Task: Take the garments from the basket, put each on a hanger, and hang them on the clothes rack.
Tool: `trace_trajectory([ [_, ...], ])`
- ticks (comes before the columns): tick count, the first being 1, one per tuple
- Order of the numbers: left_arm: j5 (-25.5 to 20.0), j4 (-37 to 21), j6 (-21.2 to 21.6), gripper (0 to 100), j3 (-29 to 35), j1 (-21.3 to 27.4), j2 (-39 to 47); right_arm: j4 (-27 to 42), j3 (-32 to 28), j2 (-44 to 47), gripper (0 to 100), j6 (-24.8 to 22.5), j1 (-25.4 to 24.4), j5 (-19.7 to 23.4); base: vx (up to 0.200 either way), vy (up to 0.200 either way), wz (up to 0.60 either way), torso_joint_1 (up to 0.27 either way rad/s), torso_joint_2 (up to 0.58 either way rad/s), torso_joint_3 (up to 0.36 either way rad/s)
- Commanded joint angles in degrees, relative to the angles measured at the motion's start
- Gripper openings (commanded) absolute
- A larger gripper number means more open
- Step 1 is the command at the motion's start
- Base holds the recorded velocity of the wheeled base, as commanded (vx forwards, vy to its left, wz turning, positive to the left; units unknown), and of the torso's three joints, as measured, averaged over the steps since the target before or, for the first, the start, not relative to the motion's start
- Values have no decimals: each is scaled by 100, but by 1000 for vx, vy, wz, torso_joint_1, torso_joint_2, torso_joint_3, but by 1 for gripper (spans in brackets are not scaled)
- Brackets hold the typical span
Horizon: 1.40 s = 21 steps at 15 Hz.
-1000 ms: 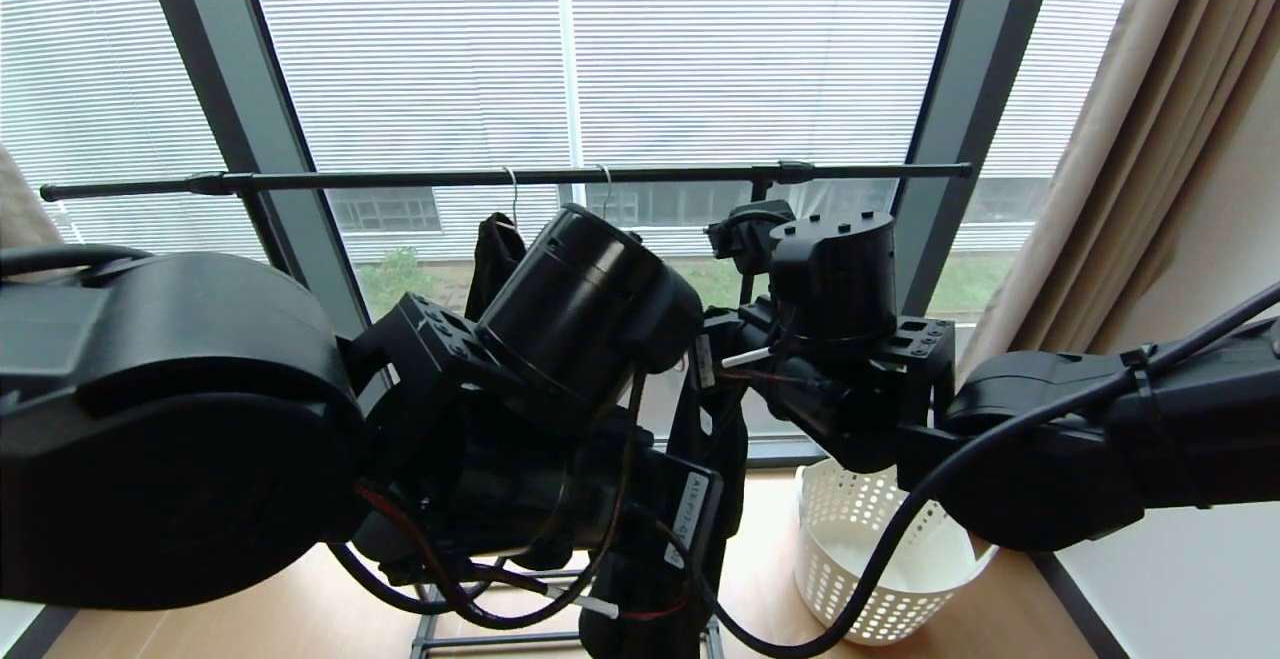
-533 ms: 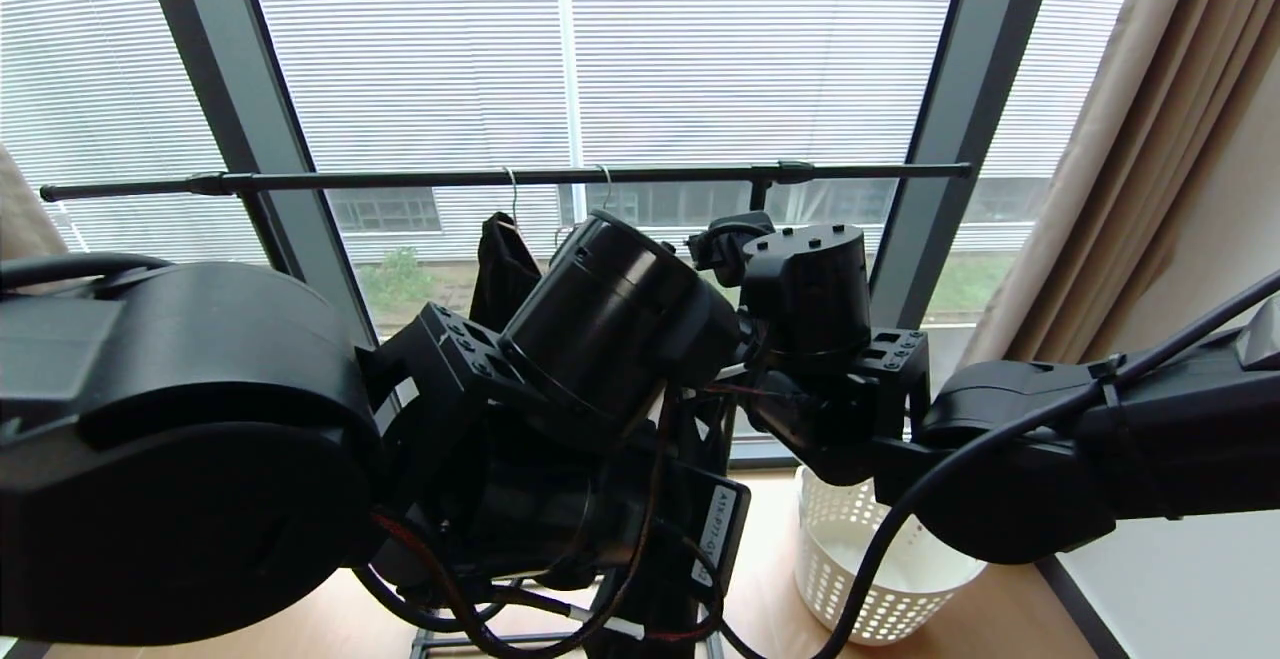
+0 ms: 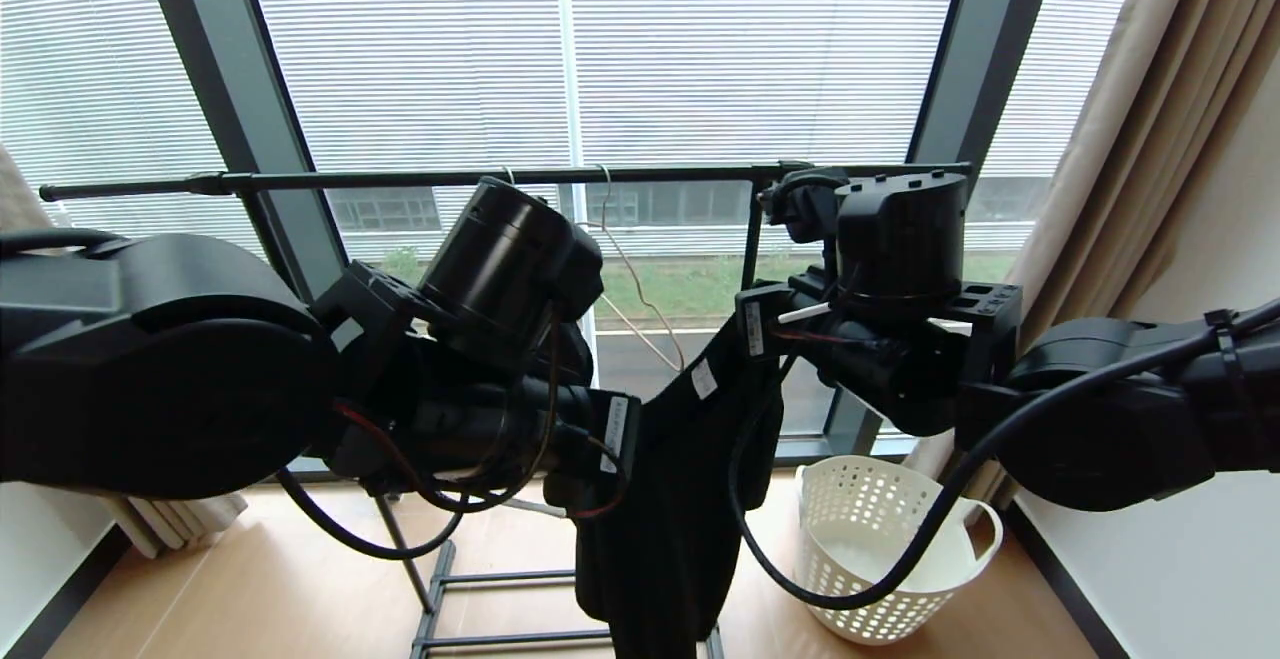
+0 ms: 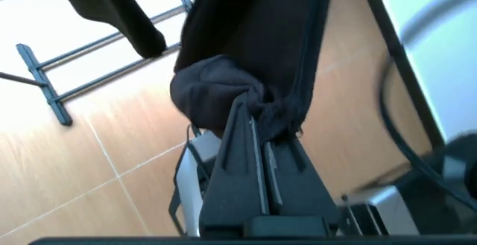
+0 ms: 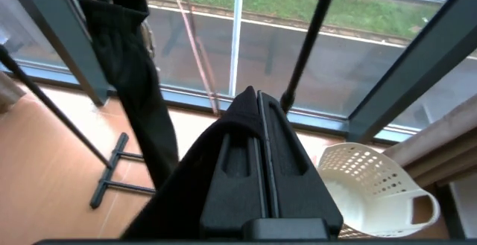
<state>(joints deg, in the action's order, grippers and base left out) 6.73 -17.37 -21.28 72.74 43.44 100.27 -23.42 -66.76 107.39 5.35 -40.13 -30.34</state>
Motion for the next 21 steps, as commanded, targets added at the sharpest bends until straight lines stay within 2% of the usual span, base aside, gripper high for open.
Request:
trace_trajectory([
  [1, -5, 305, 28, 0, -23, -520, 81, -5, 145, -262, 0, -96, 40, 2, 0, 0, 0, 0, 0, 0],
  [4, -14, 612, 160, 0, 153, -714, 379, -14, 242, -315, 0, -113, 5, 2, 0, 0, 0, 0, 0, 0],
  [6, 13, 612, 292, 0, 328, -705, 538, -14, 251, -376, 0, -113, -12, 2, 0, 0, 0, 0, 0, 0],
  [14, 4, 603, 318, 0, 284, -670, 476, -5, 260, -473, 0, -122, -12, 2, 0, 0, 0, 0, 0, 0],
  [15, 4, 603, 318, 100, 232, -670, 441, -5, 251, -473, 0, -122, -12, 2, 0, 0, 0, 0, 0, 0],
  [21, -14, 577, 362, 100, 179, -670, 388, -5, 242, -438, 0, -122, 5, 11, 0, 0, 0, 0, 0, 0],
])
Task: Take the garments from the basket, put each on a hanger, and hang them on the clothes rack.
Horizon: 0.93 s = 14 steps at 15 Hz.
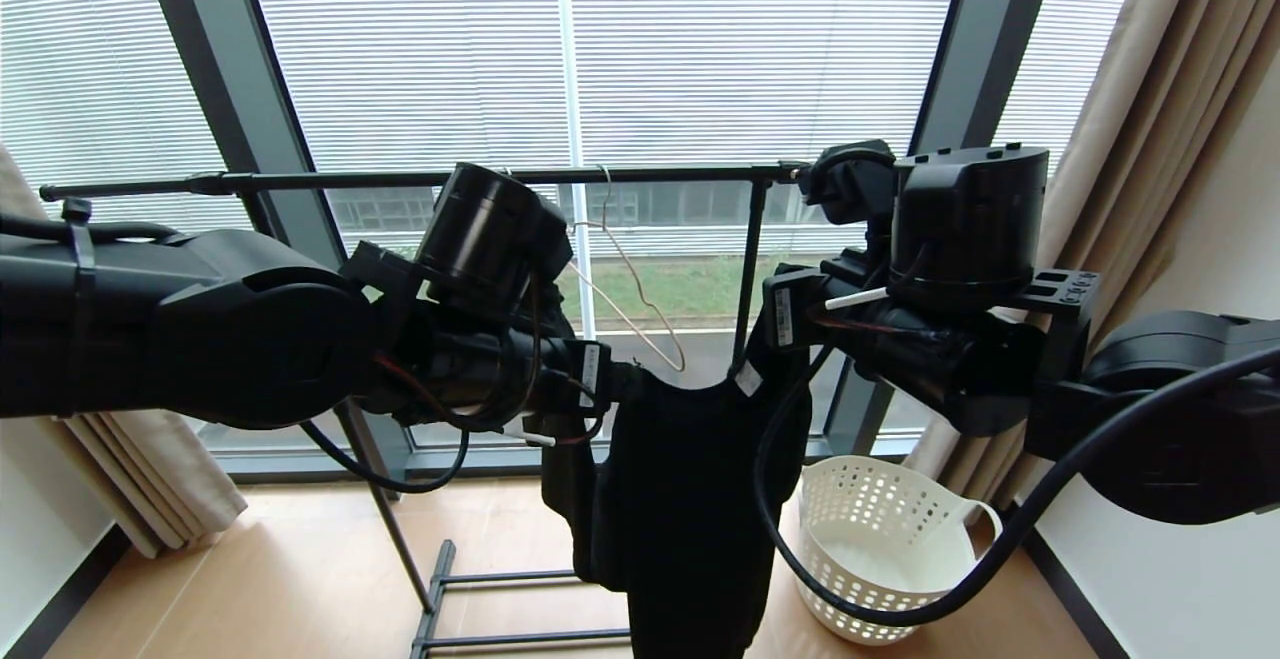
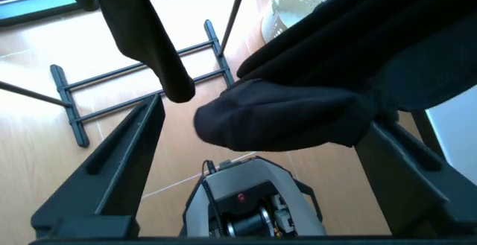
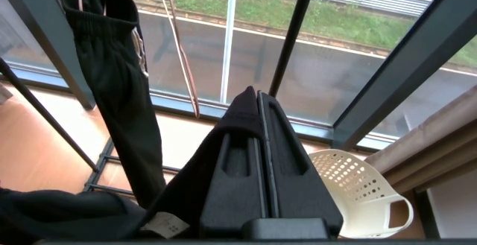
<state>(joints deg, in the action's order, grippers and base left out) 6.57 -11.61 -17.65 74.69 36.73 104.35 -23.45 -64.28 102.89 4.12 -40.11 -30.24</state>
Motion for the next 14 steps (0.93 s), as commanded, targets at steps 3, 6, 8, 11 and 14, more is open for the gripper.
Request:
trace_trajectory([
  [3, -51, 0, 34, 100, -209, 1, -205, -19, -49, 38, 0, 1, 126, 1, 0, 0, 0, 0, 0, 0],
  [6, -1211, -430, 34, 100, -236, -17, -477, -36, -85, 21, 0, -34, 319, 1, 0, 0, 0, 0, 0, 0],
  [8, -1105, -430, 34, 100, -227, -43, -398, -36, -85, -14, 0, -34, 363, 1, 0, 0, 0, 0, 0, 0],
  [11, -358, -96, 34, 100, -227, -26, -90, -28, -85, -14, 0, -43, 363, 1, 0, 0, 0, 0, 0, 0],
  [14, 371, 396, 25, 100, -192, 18, 279, -28, -76, -23, 0, -34, 363, 1, 0, 0, 0, 0, 0, 0],
])
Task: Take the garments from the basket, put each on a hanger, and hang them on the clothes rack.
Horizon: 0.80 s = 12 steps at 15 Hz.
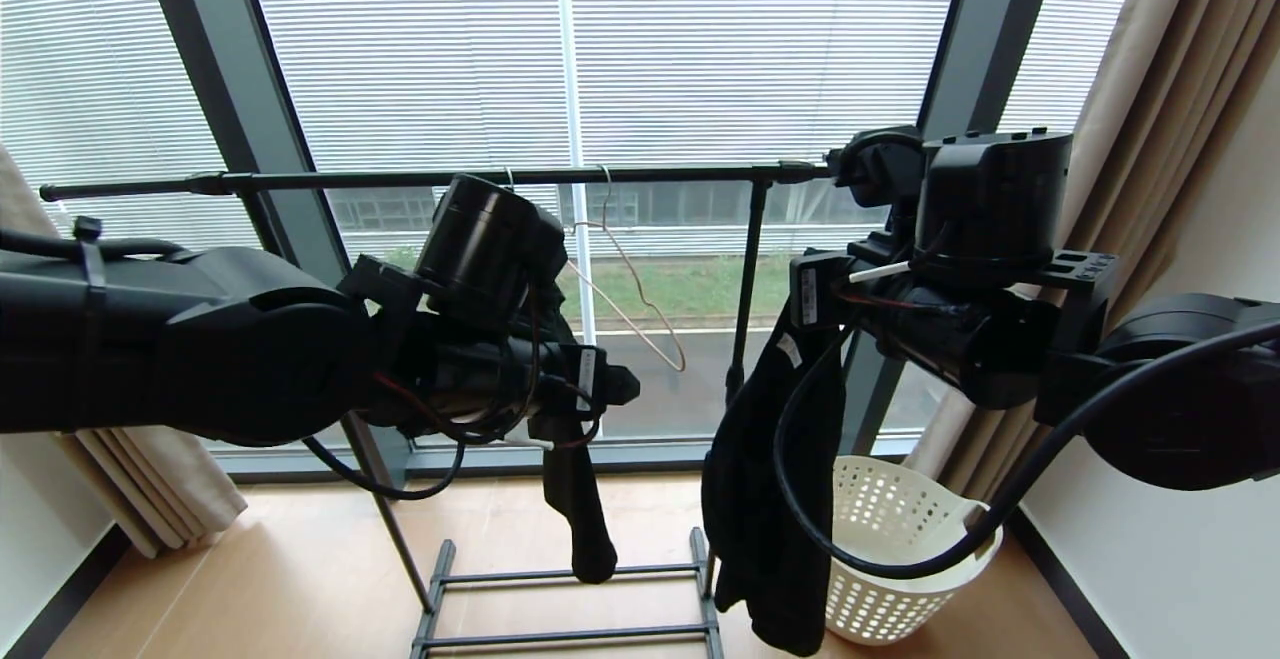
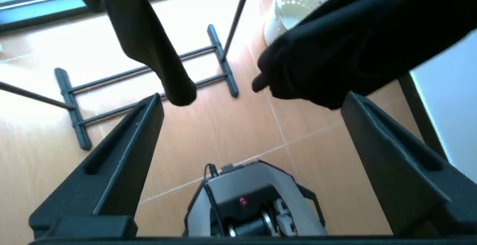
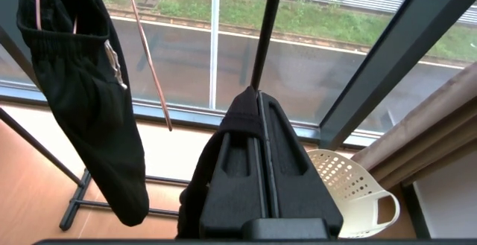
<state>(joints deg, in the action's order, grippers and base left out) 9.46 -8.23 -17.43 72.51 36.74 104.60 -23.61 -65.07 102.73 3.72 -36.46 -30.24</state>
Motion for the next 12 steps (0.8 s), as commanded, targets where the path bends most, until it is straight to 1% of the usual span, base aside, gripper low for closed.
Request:
trace_trajectory([
  [1, 188, 172, 3, 100, 62, 17, 316, -3, 3, -16, 0, -3, -1, 1, 0, 0, 0, 0, 0, 0],
  [2, 451, 471, -50, 100, 35, 17, 465, -3, 3, -34, 0, -3, -1, 1, 0, 0, 0, 0, 0, 0],
  [4, 531, 709, -50, 100, -53, 35, 527, 6, 12, -86, 0, -3, -1, 1, 0, 0, 0, 0, 0, 0],
  [12, 548, 744, -23, 100, -53, 114, 509, 6, 21, -130, 0, -73, 25, 1, 0, 0, 0, 0, 0, 0],
])
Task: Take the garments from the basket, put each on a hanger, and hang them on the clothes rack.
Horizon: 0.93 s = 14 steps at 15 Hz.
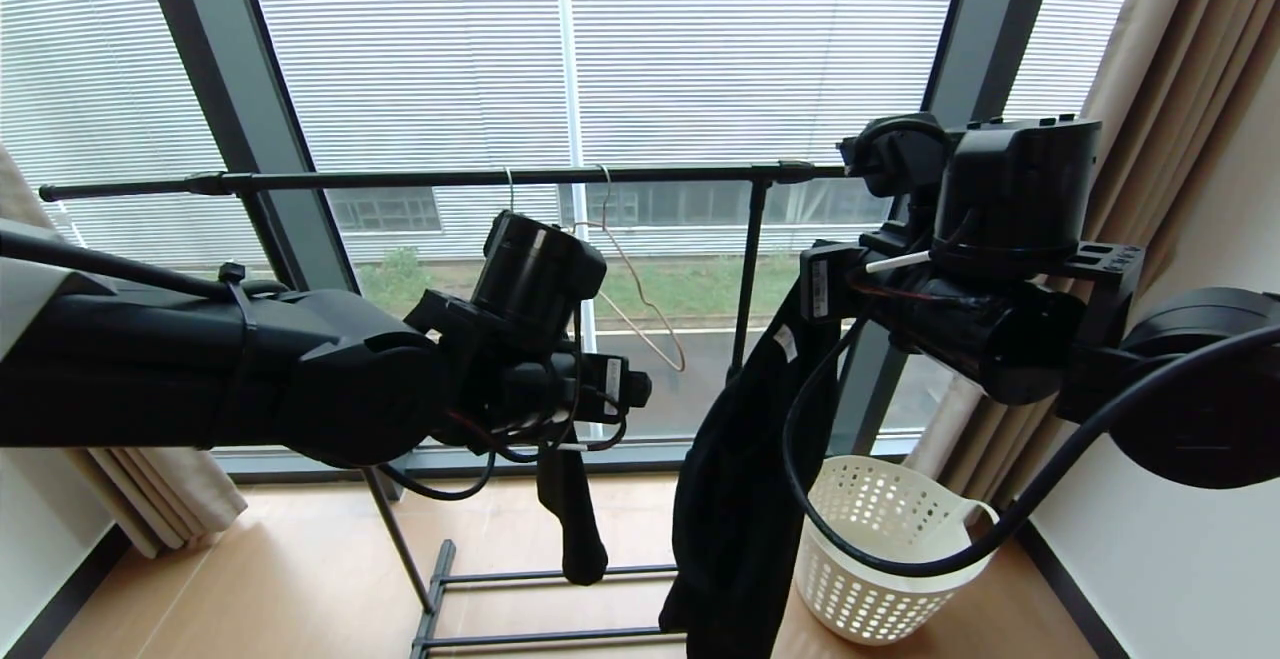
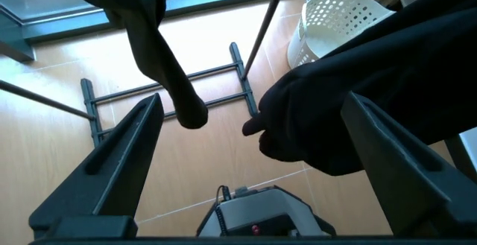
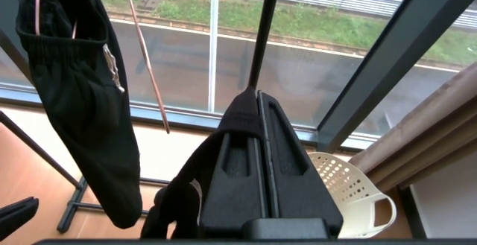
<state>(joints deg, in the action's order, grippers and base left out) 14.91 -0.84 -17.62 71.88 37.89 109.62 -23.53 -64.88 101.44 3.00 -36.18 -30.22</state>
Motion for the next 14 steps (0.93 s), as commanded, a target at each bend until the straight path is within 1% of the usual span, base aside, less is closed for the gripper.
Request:
trace_trajectory([
  [1, 3, 5, -5, 100, 11, -1, 16, -3, 2, 8, 0, -1, -3, -1, 200, 0, 0, 2, -2, 2],
  [7, -6, 75, -31, 100, 11, -1, 33, -20, -16, 16, 0, -1, 23, -1, 200, 0, 0, 5, 1, 5],
  [13, -6, 154, -40, 100, -7, -18, 68, -20, 2, 52, 0, -1, 15, -1, 0, -200, 0, 4, 2, 2],
  [14, -6, 313, -67, 100, -24, -27, 77, -11, 2, 60, 0, -1, 23, -1, 0, 0, 0, 0, 0, 0],
])
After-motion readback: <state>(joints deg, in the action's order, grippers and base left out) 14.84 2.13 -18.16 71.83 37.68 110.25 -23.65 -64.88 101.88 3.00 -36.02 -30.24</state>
